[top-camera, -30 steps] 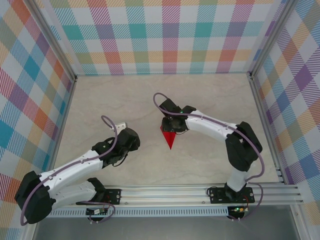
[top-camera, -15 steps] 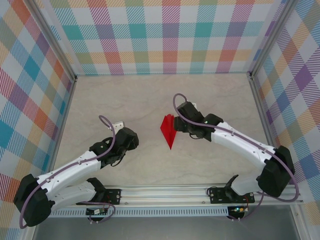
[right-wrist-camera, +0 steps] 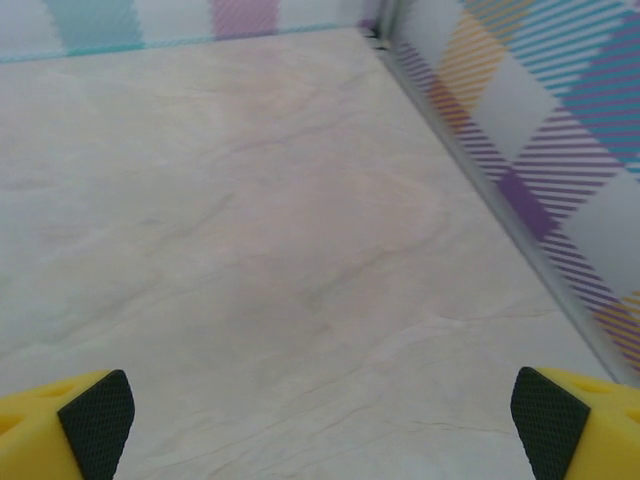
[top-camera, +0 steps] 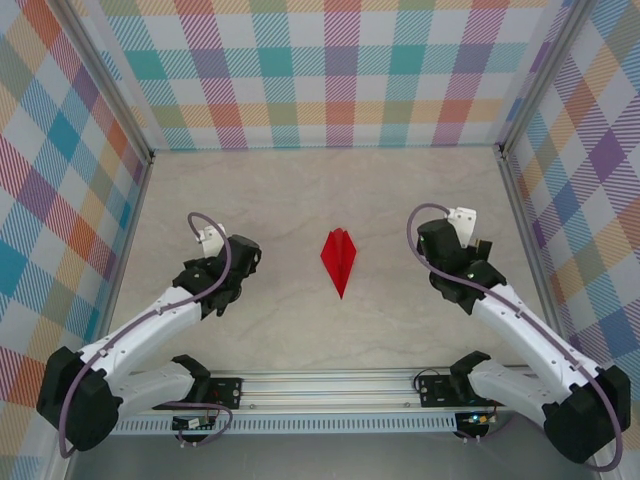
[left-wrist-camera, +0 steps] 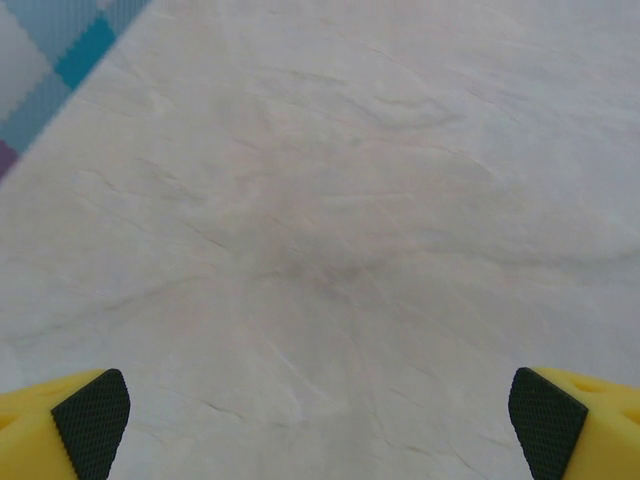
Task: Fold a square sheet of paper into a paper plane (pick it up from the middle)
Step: Reset both arms
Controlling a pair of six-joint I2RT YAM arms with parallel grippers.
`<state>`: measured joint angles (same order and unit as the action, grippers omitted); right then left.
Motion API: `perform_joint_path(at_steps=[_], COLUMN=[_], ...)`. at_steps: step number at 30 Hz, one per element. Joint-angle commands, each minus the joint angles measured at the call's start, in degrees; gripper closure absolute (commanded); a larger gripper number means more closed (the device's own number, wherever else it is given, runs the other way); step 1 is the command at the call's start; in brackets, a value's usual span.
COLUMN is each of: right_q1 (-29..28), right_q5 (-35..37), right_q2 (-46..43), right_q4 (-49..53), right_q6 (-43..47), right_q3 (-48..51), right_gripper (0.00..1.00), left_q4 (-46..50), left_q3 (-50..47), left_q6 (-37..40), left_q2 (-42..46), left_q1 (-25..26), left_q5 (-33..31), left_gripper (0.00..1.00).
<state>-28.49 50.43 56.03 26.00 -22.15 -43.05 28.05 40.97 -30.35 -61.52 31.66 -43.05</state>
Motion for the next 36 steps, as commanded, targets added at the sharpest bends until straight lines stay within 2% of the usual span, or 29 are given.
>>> perform_joint_path(at_steps=[1,4,6,8,11,15,17,18,20,23,24,32,36], right_q1=[5.38,11.21,13.1,14.06,15.02,15.64,16.08,16.5,17.93,19.34,19.51,20.57,21.46], right_q5=[-1.68,-11.57,-13.11,-13.87,-15.78,-19.2,-21.95,-23.79,-28.96,-36.14,-37.85,-47.12,-48.97], right_q2=[-0.72,1.26,4.23,7.54,12.67,17.03,17.93,18.34,19.29,20.49,20.65,23.51,24.37], right_q4=[-13.34,-17.67,-20.33,-23.51,-32.63,-46.62,-50.17,-53.47,-56.43,-61.55,-65.46,-74.52,-75.81], right_q6=[11.64,13.67,13.87,14.64,16.05,18.82,20.52,21.31,22.04,23.63,24.16,29.91,29.88], right_q3=[7.28,10.98,11.5,11.68,13.54,17.52,18.03,18.94,19.23,20.2,21.19,24.51,24.63], right_gripper=[0.0,0.0,0.0,0.0,0.0,0.0,0.0,0.0,0.0,0.0,0.0,0.0,0.0], left_q4=[-3.96,-6.17,-9.35,-18.02,-24.91,-38.69,-46.22,-51.45,-54.93,-66.12,-68.11,-81.88,-78.2], left_q3=[-0.37,-0.48,-1.52,-5.17,-8.34,-12.81,-14.64,-16.07,-15.95,-18.7,-18.77,-20.17,-18.94], left_q6=[7.77,11.3,12.76,15.98,17.31,23.5,25.06,26.47,28.93,30.89,30.84,34.01,33.13], left_q2=[-1.38,-2.93,-3.36,-3.68,-5.82,-9.18,-11.36,-12.79,-14.28,-16.72,-17.58,-28.58,-28.1], left_q1=[-4.18,-8.94,-12.98,-16.51,-19.11,-19.62,-19.7,-19.86,-19.88,-21.24,-22.07,-23.46,-24.49], left_q5=[-6.38,-5.14,-2.37,2.83,5.1,8.43,9.44,10.85,12.53,15.58,17.69,29.23,30.83], left_gripper=[0.0,0.0,0.0,0.0,0.0,0.0,0.0,0.0,0.0,0.0,0.0,0.0,0.0])
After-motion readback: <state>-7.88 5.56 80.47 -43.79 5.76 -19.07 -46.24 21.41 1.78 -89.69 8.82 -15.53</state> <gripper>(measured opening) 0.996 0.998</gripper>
